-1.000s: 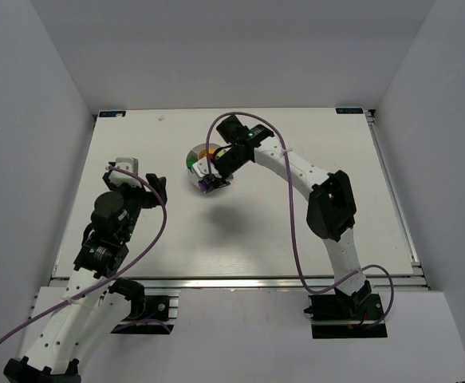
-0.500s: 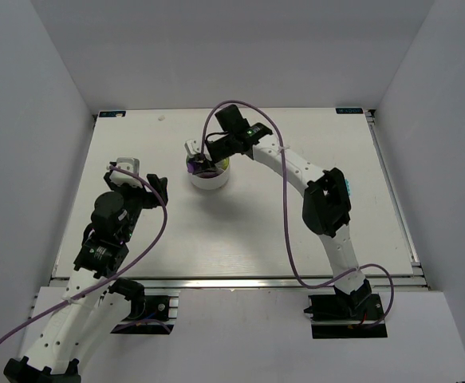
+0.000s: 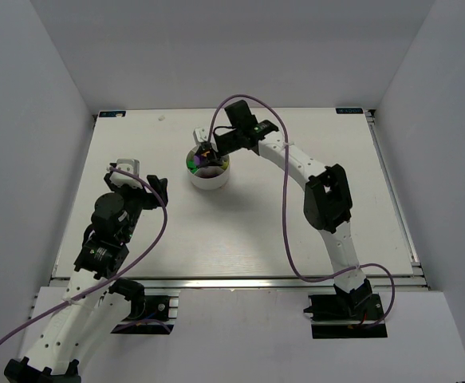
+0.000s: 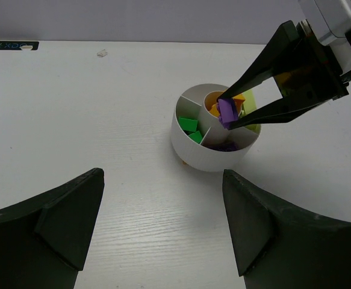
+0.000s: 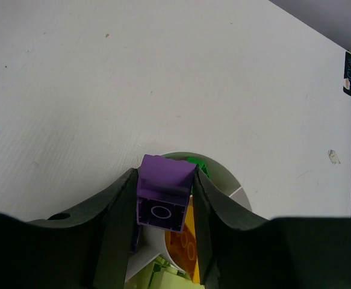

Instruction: Sort the legos into containers by color

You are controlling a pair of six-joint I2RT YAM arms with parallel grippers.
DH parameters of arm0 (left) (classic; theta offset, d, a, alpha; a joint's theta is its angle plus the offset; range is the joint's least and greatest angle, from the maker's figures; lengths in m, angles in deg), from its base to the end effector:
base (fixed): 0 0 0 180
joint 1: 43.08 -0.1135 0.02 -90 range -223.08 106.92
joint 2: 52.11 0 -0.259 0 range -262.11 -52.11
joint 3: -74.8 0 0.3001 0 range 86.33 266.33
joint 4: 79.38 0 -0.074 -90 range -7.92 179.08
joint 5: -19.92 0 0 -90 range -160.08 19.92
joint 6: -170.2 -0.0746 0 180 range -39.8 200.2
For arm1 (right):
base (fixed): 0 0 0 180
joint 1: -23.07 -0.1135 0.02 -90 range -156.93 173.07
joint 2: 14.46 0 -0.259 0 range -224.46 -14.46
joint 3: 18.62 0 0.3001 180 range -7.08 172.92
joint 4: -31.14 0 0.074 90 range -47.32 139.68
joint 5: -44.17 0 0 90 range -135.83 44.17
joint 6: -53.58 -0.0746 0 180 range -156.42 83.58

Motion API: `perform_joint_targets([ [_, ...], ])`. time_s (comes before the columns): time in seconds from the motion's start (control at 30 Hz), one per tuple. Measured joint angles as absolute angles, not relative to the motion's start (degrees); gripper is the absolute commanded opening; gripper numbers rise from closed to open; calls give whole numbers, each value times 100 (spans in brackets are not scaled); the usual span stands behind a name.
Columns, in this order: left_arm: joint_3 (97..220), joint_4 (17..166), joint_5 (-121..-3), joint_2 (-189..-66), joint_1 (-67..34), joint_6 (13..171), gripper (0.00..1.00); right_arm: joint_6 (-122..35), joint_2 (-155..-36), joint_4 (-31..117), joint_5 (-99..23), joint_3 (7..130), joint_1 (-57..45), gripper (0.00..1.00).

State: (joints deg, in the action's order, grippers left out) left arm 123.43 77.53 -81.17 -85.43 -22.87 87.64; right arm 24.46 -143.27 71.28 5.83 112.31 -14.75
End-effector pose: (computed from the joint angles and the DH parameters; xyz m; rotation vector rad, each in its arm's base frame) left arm 0.2291 -0.0691 0.3151 0.0460 1.7072 -0.1944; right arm 0.4199 0.4000 0.2523 -1.8133 0.9388 0.7489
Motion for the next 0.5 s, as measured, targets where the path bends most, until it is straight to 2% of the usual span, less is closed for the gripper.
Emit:
perform_joint_targets([
  [0.5,12343,7753,-8071,-8543,-2290,8749,89,2400,-14332,7119,836,11093,-1445,0],
])
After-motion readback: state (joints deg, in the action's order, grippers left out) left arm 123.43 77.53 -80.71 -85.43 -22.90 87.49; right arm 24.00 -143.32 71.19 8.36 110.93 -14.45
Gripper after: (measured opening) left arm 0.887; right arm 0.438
